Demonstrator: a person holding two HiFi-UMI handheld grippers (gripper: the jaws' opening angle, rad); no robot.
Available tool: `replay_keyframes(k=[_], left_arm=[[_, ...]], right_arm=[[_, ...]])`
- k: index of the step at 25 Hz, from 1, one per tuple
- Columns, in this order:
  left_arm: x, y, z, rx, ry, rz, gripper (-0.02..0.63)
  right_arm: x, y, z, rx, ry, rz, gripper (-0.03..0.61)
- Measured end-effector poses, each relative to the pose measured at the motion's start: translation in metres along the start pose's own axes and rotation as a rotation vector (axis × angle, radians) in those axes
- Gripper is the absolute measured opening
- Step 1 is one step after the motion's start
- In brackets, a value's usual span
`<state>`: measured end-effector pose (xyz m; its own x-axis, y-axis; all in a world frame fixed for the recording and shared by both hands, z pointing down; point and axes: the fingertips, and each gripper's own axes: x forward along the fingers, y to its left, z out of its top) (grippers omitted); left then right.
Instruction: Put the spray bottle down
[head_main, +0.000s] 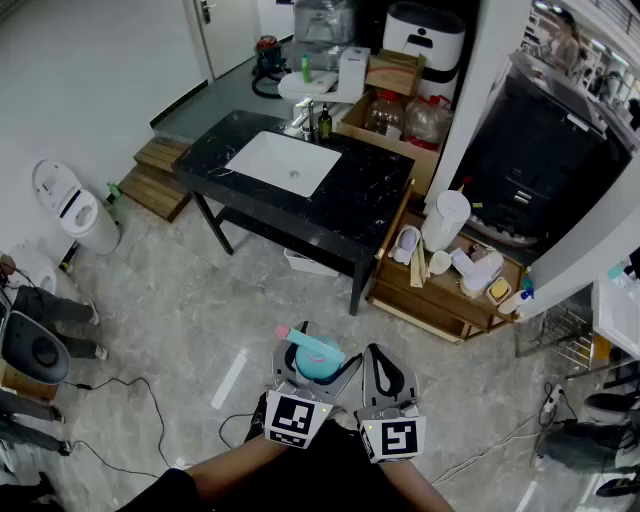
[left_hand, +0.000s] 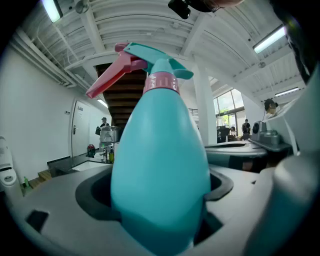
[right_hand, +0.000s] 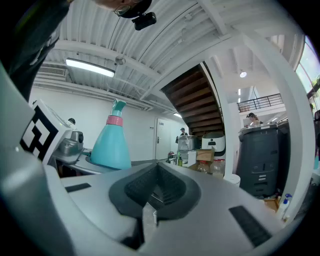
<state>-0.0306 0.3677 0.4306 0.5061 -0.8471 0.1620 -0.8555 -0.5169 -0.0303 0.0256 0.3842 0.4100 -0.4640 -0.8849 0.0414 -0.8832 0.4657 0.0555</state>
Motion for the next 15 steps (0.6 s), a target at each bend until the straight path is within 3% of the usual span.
replay_keyframes(k=[7, 10, 15], left_arm=[[0.007, 0.006, -0.004, -0.001, 0.003, 0.037, 0.46], [0.004, 0.022, -0.002, 0.011, 0.0, 0.063, 0.46], [0.007, 0.047, -0.007, 0.008, -0.001, 0.096, 0.46]], right_arm=[[-0.017, -0.037, -0.004, 0.098, -0.054, -0.103, 0.015], [-0.02, -0.056, -0.013, 0.115, -0.031, -0.151, 0.015], [-0.011, -0.061, -0.026, 0.108, 0.008, -0.151, 0.015]])
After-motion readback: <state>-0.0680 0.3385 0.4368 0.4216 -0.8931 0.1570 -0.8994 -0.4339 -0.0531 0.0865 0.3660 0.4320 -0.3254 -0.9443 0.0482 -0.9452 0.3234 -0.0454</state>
